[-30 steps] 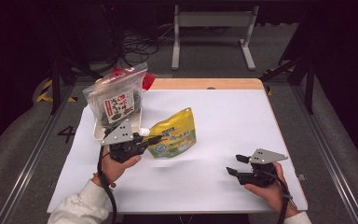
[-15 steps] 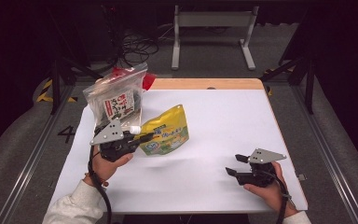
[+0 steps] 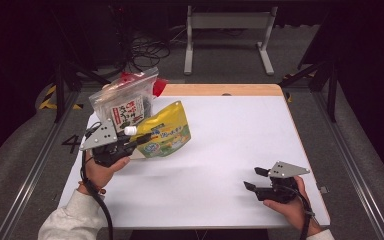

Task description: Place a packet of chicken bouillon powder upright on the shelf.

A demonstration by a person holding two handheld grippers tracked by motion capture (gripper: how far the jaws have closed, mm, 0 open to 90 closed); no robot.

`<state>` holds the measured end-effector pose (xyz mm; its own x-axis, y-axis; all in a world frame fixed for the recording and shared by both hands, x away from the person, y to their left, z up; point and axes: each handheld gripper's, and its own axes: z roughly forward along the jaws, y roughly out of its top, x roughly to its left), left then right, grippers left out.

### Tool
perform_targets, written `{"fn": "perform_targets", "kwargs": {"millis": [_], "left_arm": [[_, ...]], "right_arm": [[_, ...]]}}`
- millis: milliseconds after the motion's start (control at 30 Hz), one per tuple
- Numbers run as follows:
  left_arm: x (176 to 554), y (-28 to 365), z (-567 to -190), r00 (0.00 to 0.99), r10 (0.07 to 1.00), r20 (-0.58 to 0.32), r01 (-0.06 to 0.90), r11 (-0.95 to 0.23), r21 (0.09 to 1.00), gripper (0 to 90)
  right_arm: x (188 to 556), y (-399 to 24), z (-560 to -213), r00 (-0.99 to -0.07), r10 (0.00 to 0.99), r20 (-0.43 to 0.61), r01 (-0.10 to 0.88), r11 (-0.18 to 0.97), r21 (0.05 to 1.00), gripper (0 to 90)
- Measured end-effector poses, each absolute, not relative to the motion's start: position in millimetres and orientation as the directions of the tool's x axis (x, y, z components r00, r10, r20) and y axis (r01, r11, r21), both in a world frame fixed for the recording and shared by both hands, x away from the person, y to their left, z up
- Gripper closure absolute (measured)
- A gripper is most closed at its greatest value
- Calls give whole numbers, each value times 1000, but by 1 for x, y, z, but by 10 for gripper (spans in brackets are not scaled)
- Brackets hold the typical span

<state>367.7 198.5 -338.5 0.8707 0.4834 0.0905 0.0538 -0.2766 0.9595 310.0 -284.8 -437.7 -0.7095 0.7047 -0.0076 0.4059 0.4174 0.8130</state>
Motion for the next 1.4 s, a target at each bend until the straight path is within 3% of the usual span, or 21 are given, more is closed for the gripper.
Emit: {"fn": "perform_targets", "kwargs": {"millis": [667,767,1400], "left_arm": [[384,253,-320,827,556,82,48,-215,975,898],[385,255,-315,817,565,113,35,-244,969,898],[391,293,-329,849,521,88,120,-352,928,892]], "right_arm": [[313,-279,-443,-716,698,0,421,431,798,344],[314,-278,-444,-719,695,2,422,434,796,342],[315,-275,-450,-726,688,5,437,455,776,334]]}}
